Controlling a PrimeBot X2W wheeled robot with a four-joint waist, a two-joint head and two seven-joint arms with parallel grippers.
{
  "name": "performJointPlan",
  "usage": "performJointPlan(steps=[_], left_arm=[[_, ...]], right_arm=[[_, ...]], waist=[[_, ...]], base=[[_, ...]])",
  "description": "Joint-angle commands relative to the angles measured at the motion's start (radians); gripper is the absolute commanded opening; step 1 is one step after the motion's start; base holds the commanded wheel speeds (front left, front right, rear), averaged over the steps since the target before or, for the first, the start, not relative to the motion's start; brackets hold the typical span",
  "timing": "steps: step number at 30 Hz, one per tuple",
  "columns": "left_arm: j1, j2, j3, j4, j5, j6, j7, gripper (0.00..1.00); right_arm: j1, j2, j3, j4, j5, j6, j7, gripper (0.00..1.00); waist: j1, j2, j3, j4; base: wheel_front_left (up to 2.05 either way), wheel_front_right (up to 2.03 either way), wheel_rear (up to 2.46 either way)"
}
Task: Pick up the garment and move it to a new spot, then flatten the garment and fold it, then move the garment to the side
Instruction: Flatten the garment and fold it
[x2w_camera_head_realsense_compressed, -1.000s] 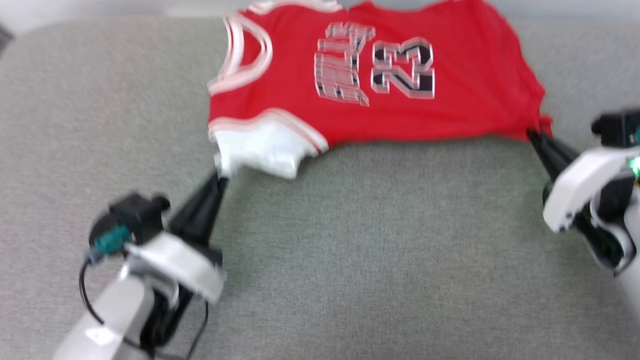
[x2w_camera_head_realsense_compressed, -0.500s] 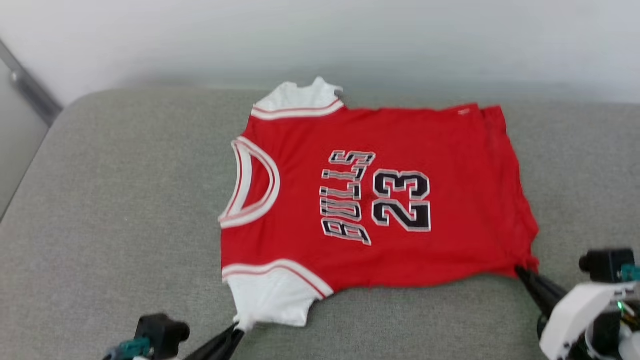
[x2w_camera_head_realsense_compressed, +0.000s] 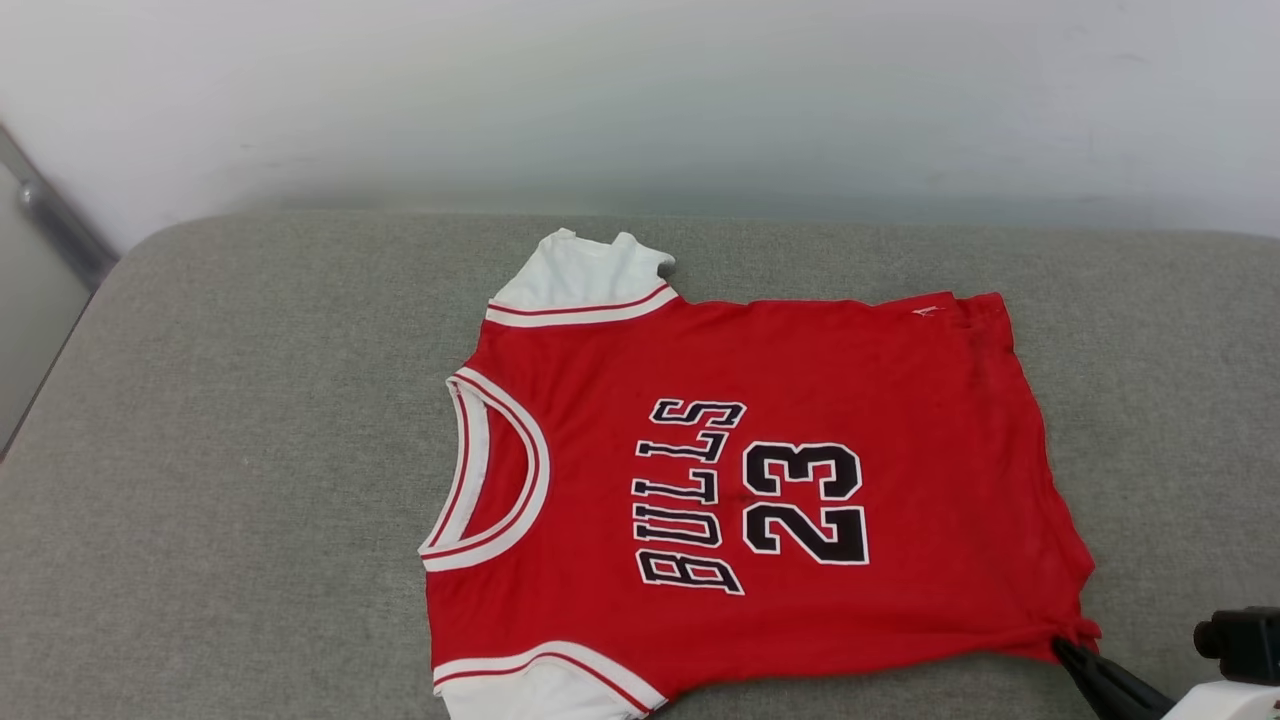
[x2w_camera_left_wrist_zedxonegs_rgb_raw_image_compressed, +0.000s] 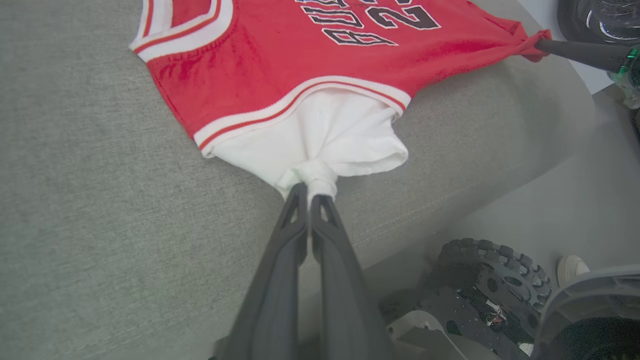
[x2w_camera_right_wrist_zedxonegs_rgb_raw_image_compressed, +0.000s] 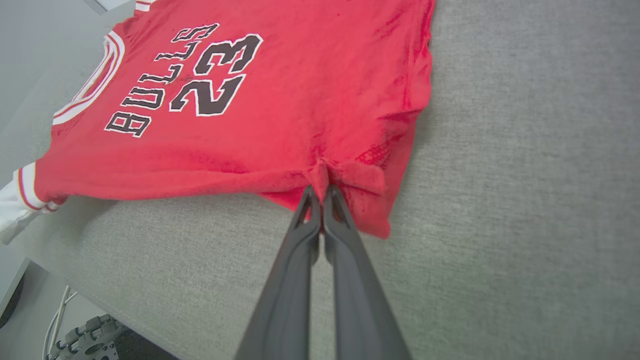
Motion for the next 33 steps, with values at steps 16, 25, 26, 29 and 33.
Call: performJointPlan(steps=[16,25,26,29,33], left_arm=[[-0.254,-0.038,0.114,-0.001,0.022,-0.044,-0.107,0.0],[-0.48,-0.089,0.094,0.134,0.045,-0.081,-0.064,0.0],[-0.505,-0.097,0.089,0.155,0.044,-0.085,-0.056,0.0],[-0.565,-0.112,0.08,0.229,0.049,-0.091,-0.041,0.0],[-0.626,-0.129,0.07,0.317,0.05,-0.101,-0.044,0.0]], right_arm=[[-0.104,0.058,-0.132,-0.194,-0.061,-0.001,0.166,0.0],[-0.254,0.078,-0.14,-0.14,-0.15,-0.001,0.279,0.0],[-0.269,0.077,-0.136,-0.132,-0.159,-0.001,0.287,0.0],[-0.306,0.077,-0.114,-0.11,-0.181,-0.001,0.304,0.0],[-0.348,0.078,-0.08,-0.086,-0.187,-0.001,0.302,0.0]], waist=[[0.0002,0.0,0.143,-0.024],[0.0002,0.0,0.255,-0.027],[0.0002,0.0,0.264,-0.026],[0.0002,0.0,0.283,-0.027],[0.0002,0.0,0.297,-0.027]], base=[[0.0,0.0,0.0],[0.0,0.0,0.0],[0.0,0.0,0.0],[0.0,0.0,0.0],[0.0,0.0,0.0]])
